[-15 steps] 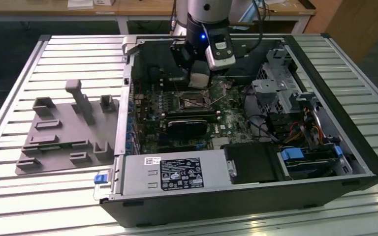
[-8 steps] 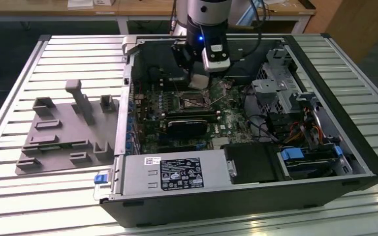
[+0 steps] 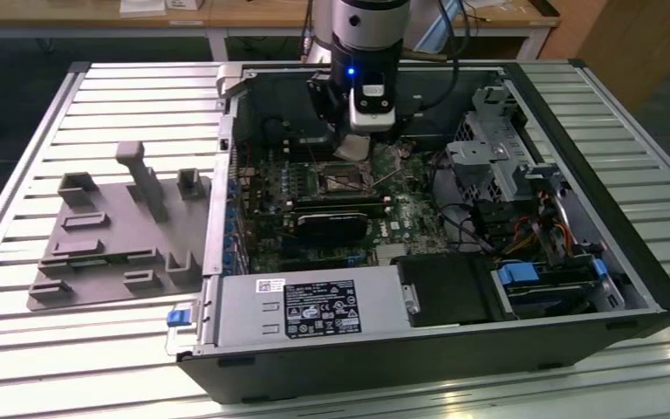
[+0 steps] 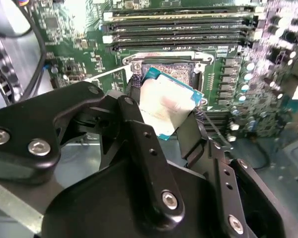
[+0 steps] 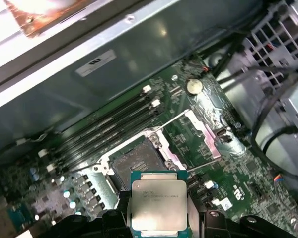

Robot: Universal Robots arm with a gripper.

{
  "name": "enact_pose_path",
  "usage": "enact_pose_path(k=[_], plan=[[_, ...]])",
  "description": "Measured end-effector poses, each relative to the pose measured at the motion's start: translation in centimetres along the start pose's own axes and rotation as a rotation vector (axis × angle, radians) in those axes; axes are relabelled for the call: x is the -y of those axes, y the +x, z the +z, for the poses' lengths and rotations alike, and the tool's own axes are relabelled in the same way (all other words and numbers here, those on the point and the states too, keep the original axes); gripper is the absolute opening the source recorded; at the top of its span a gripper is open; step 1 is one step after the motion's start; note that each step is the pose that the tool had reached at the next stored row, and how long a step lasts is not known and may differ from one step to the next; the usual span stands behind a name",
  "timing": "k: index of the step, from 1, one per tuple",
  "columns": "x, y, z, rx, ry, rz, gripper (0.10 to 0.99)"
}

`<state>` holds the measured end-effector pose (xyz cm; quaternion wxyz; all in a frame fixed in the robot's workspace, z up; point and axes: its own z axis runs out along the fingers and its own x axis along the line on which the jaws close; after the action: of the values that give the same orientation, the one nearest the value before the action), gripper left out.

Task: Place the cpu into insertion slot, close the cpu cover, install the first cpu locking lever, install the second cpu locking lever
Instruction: 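Place the cpu into insertion slot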

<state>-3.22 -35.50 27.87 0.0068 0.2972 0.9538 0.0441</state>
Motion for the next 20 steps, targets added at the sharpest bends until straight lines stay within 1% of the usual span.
enact_pose_path(k=[20], plan=[[0.09, -0.01, 0.97, 0.0321, -0.005, 0.363, 0.537]])
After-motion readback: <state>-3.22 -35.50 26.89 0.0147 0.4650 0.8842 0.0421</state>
